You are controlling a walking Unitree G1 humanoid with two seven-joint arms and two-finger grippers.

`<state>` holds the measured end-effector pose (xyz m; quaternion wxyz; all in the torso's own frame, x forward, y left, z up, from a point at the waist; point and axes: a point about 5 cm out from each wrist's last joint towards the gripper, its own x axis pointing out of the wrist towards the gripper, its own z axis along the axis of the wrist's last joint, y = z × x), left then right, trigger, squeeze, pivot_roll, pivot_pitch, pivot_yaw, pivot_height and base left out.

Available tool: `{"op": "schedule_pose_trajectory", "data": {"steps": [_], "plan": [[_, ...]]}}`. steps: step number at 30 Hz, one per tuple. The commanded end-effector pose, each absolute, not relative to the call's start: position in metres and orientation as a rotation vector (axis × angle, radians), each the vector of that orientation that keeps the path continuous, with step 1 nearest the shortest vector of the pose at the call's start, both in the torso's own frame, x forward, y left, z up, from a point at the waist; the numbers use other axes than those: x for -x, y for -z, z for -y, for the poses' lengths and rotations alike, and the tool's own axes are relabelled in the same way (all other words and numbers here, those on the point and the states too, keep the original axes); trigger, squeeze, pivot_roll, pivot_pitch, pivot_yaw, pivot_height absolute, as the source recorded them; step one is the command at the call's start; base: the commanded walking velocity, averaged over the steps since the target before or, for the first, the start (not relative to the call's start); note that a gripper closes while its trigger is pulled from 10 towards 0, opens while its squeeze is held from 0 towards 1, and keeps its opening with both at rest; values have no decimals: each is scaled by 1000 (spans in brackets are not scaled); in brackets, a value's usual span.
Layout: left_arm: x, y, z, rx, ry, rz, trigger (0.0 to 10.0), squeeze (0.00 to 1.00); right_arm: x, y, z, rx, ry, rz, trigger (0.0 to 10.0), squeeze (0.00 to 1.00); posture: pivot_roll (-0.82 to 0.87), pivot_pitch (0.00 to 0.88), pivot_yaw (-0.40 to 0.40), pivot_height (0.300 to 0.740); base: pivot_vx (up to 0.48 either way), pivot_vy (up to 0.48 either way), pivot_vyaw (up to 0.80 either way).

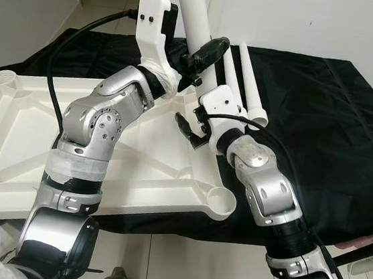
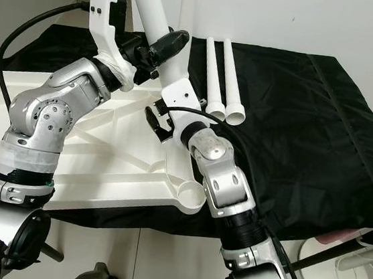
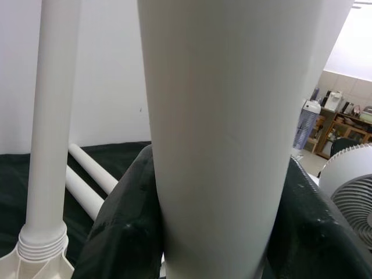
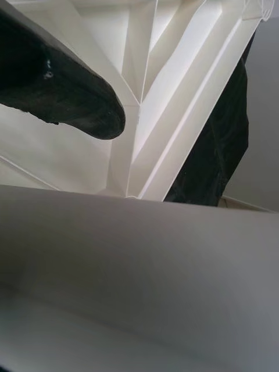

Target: Building children table

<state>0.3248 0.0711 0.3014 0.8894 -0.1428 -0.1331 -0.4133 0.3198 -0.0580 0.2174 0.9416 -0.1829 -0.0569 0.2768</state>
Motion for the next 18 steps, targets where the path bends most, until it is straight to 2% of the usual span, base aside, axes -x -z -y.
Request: {"op": "schedule_pose_trajectory", "data": {"steps": [1,2,3,6,7,18], "plan": [[-320,-306,-67,289,885,304,10000,0,-321,-216,54,388,-581,105,10000,0,-20,0,10,740,0,0,0],[-320,-305,-67,288,883,305,10000,0,-321,-216,54,390,-584,102,8549,0,-20,0,10,740,0,0,0],[-319,-305,-67,286,881,307,10000,0,-321,-215,53,391,-590,95,2235,0,-21,0,9,740,0,0,0],[-319,-305,-67,284,879,309,10000,0,-321,-214,53,390,-593,90,2235,0,-21,0,9,740,0,0,0],[-319,-305,-67,284,877,311,10000,0,-321,-214,53,390,-593,86,0,0,-22,0,9,740,0,0,0],[-313,-309,-63,265,901,344,10000,0,-329,-207,62,342,-488,19,235,0,-20,0,9,740,0,0,0]]}}
